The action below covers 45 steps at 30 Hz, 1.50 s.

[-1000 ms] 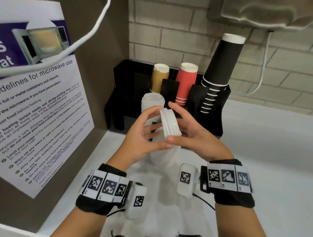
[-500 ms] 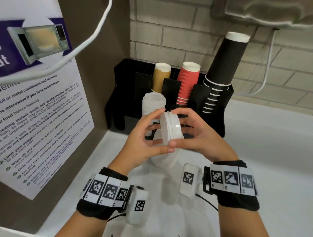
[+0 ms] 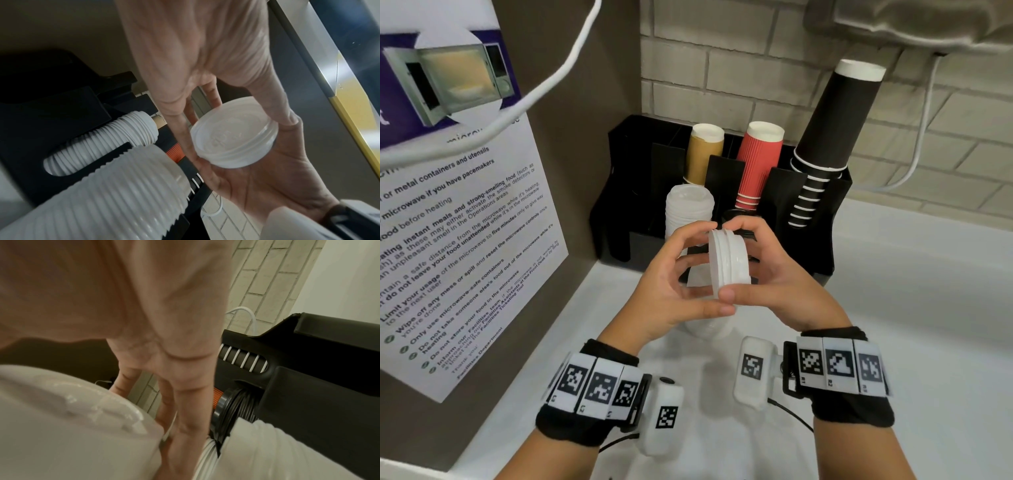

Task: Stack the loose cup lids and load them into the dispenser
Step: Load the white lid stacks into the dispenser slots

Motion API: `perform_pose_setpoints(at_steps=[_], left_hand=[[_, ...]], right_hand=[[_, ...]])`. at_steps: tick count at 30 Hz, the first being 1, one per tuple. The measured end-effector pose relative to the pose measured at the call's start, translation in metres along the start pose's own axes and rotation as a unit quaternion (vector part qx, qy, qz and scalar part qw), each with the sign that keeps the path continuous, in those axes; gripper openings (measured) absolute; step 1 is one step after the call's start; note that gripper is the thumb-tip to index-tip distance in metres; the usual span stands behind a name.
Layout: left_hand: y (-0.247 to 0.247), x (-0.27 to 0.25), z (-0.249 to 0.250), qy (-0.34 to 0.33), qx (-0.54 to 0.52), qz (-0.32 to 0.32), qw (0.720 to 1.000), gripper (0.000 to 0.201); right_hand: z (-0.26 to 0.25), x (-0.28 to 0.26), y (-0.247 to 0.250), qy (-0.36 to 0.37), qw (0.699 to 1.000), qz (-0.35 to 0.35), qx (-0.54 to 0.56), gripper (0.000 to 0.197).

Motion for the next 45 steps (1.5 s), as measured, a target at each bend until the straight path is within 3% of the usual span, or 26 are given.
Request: perform_pose_setpoints(at_steps=[13, 16, 19, 21, 23, 27, 34, 36, 40, 43, 45], left_hand=[[-0.008, 0.004, 0.001, -0.009, 0.046, 0.001, 0.999, 0.092], [-0.002, 0.005, 0.003, -0.009, 0.06, 0.033, 0.998, 0.088], [0.008, 0.003, 0.003, -0.014, 0.08, 0.091, 0.993, 0.069], [0.014, 0.001, 0.002, -0.016, 0.094, 0.128, 0.987, 0.054], [0.019, -0.001, -0.001, -0.014, 0.105, 0.151, 0.983, 0.044], [0.025, -0.002, -0.007, -0.006, 0.132, 0.166, 0.977, 0.031], [0.025, -0.002, -0.012, 0.004, 0.144, 0.172, 0.975, 0.027], [0.024, -0.001, -0.012, 0.006, 0.144, 0.172, 0.974, 0.027], [0.024, -0.003, -0.014, 0.011, 0.145, 0.173, 0.974, 0.026], [0.027, -0.006, -0.015, 0.016, 0.149, 0.182, 0.972, 0.026], [0.028, -0.007, -0.015, 0.019, 0.148, 0.189, 0.971, 0.025]], right_hand=[[-0.013, -0.01, 0.014, 0.02, 0.998, 0.038, -0.053, 0.072], [-0.015, -0.006, 0.039, 0.039, 0.989, 0.124, -0.073, 0.07], [-0.007, 0.002, 0.081, 0.048, 0.937, 0.273, -0.214, 0.072], [0.007, 0.009, 0.102, 0.014, 0.892, 0.304, -0.334, 0.076], [0.023, 0.02, 0.112, -0.049, 0.85, 0.269, -0.451, 0.078], [0.046, 0.038, 0.112, -0.132, 0.756, 0.125, -0.629, 0.074], [0.073, 0.052, 0.096, -0.167, 0.64, -0.037, -0.749, 0.072], [0.081, 0.054, 0.094, -0.17, 0.636, -0.064, -0.75, 0.076], [0.088, 0.054, 0.092, -0.191, 0.674, -0.084, -0.709, 0.081], [0.077, 0.051, 0.094, -0.204, 0.701, -0.08, -0.678, 0.056], [0.063, 0.048, 0.098, -0.197, 0.747, -0.035, -0.634, 0.039]])
Point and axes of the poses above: each hand's wrist, its own x-axis towards the middle knuckle, its own y-axis out of the back of the hand, z = x × y, the point moved 3 cm from there along x, towards the middle knuckle, and after that the axes turned 1 degree about z, right-handed, at the moved point
